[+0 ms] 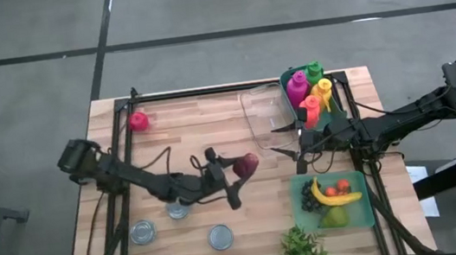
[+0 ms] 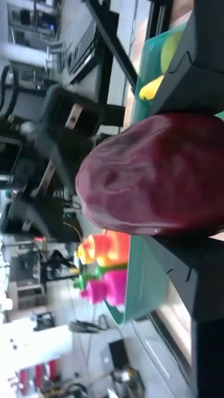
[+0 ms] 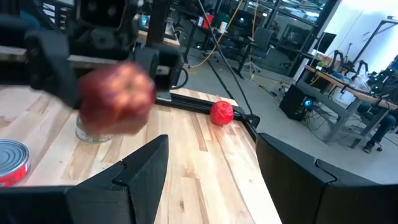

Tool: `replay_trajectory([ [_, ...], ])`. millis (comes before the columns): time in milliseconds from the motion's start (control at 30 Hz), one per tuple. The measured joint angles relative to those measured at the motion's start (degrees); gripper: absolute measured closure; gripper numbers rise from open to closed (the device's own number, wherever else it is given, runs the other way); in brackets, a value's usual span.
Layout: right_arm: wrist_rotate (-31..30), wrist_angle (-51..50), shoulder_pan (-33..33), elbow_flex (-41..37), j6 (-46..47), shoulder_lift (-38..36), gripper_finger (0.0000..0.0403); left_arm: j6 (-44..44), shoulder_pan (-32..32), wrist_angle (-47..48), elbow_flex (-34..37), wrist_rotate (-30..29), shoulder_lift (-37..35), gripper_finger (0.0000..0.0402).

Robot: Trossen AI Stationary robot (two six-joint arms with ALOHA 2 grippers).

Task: Pick & Place Food Item
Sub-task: Put the dark red apple into the green transparent bin

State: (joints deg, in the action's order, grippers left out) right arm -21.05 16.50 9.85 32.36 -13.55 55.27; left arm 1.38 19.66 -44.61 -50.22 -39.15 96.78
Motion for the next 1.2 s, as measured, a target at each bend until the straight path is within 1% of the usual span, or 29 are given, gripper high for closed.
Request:
replay_trajectory([
  [100, -0.01, 0.00, 0.00, 0.00, 0.01, 0.00, 0.0164, -1.71, 0.02, -3.56, 0.00, 1.57, 3.44, 0.0152],
  [233, 0.00, -0.01, 0.01, 0.00, -0.01, 0.00, 0.0164, 0.11, -0.11, -5.70, 0.02, 3.41, 7.18, 0.0152],
  [333, -0.01, -0.01, 0.00, 0.00, 0.01, 0.00, 0.0164, 0.54, -0.68, -9.31, 0.02, 6.53, 9.56, 0.0152],
  [600, -0.01, -0.01, 0.01, 0.00, 0.00, 0.00, 0.0164, -0.10, -2.41, -14.86, -1.87, 13.74, 14.77, 0.0152],
  [800, 0.01, -0.03, 0.02, 0.00, -0.01, 0.00, 0.0164, 0.10, -4.03, -15.86, -5.97, 18.50, 19.87, 0.0152],
  [1200, 0.01, -0.04, 0.02, 0.00, -0.01, 0.00, 0.0164, 0.01, -6.00, -15.21, -18.13, 27.13, 29.79, 0.0152],
])
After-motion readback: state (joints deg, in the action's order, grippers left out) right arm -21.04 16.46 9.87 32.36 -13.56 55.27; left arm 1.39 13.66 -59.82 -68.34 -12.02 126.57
